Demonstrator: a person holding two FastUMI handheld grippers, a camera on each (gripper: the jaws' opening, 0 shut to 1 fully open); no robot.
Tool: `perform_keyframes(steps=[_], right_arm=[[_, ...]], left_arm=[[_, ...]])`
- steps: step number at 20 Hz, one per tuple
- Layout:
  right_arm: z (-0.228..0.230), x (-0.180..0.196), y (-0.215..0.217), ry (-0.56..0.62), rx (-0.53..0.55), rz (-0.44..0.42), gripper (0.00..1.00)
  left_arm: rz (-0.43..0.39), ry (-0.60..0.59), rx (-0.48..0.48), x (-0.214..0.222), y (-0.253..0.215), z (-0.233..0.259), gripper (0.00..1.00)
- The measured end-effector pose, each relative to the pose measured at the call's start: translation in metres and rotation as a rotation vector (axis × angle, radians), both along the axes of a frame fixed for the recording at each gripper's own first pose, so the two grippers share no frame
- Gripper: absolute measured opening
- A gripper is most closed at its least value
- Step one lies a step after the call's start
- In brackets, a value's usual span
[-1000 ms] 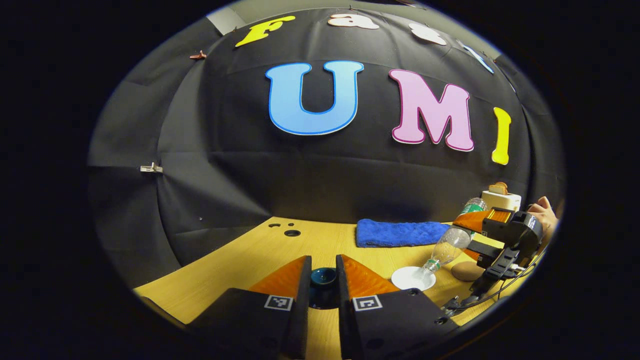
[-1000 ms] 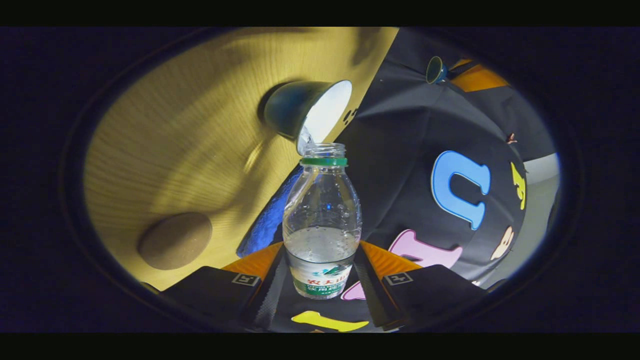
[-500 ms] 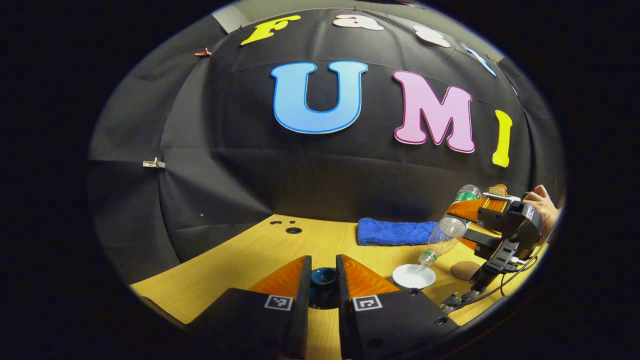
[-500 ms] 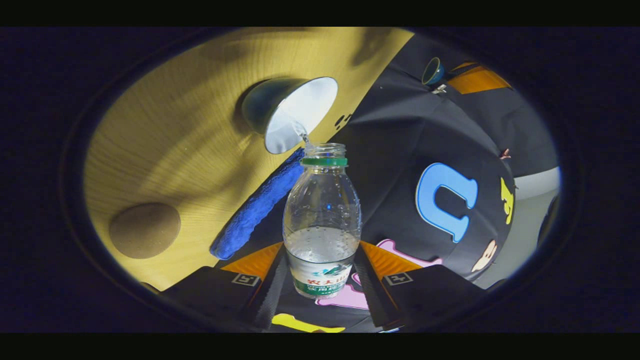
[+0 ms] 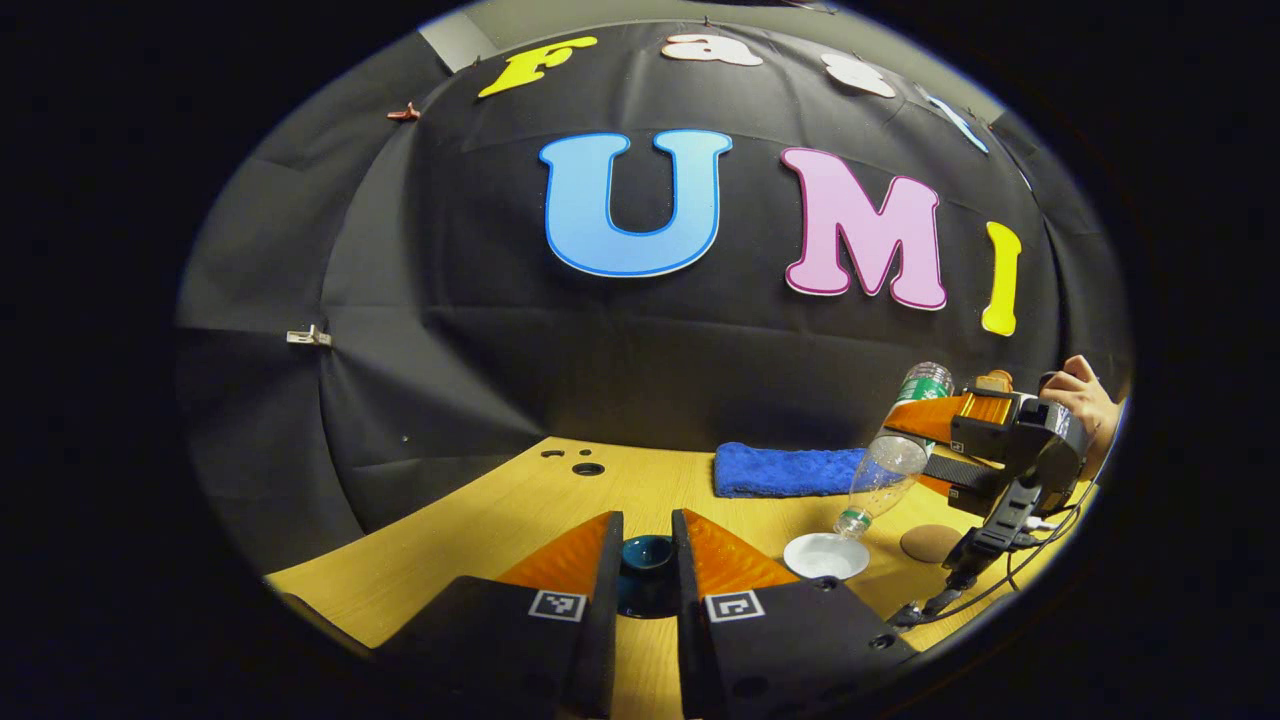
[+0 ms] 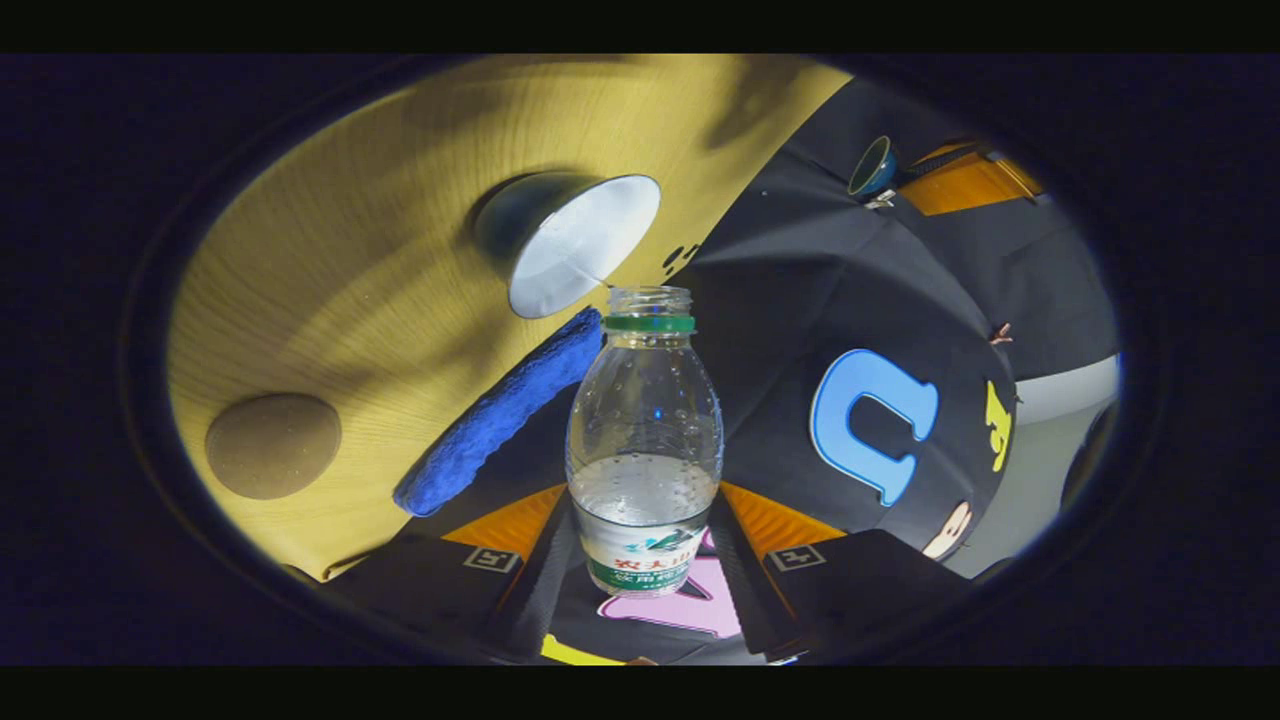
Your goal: Open the teacup lid with one hand, grasp the water bottle and pour water into the teacup with the other hand; after pouring, place the water bottle on the coaster and then close the teacup lid.
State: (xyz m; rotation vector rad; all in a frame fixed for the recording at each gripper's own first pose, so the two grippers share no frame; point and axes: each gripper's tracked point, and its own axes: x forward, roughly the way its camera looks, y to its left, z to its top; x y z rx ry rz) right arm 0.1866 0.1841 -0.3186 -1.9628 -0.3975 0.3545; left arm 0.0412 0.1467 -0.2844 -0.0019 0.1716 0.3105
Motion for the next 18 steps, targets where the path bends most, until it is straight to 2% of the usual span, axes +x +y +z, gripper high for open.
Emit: perform_keyframes(steps=[1, 2, 3, 9, 10, 12, 18], right_arm=[[0.0, -0.001, -0.001, 0.008, 0.006, -0.003, 0.75], [-0.002, 0.001, -0.003, 0.027, 0.035, -0.018, 0.72], [-0.006, 0.001, -0.007, 0.054, 0.071, -0.04, 0.75], [-0.039, -0.003, -0.026, 0.281, 0.422, -0.215, 0.75], [-0.046, -0.005, -0.028, 0.326, 0.496, -0.248, 0.75], [-0.06, -0.01, -0.025, 0.42, 0.653, -0.298, 0.75], [-0.086, -0.033, 0.001, 0.712, 1.172, -0.336, 0.76]], left_arm=[[0.001, 0.0, 0.002, 0.0, 0.0, 0.0, 0.29], [0.004, -0.001, 0.004, 0.0, 0.0, 0.001, 0.29], [0.008, -0.002, 0.007, -0.001, 0.0, 0.003, 0.29], [0.014, 0.004, 0.014, 0.0, -0.002, 0.006, 0.29], [0.014, 0.005, 0.018, 0.0, -0.004, 0.005, 0.26], [0.01, 0.01, 0.027, 0.005, -0.006, 0.005, 0.29], [-0.005, 0.016, -0.006, 0.017, -0.022, 0.004, 0.29]])
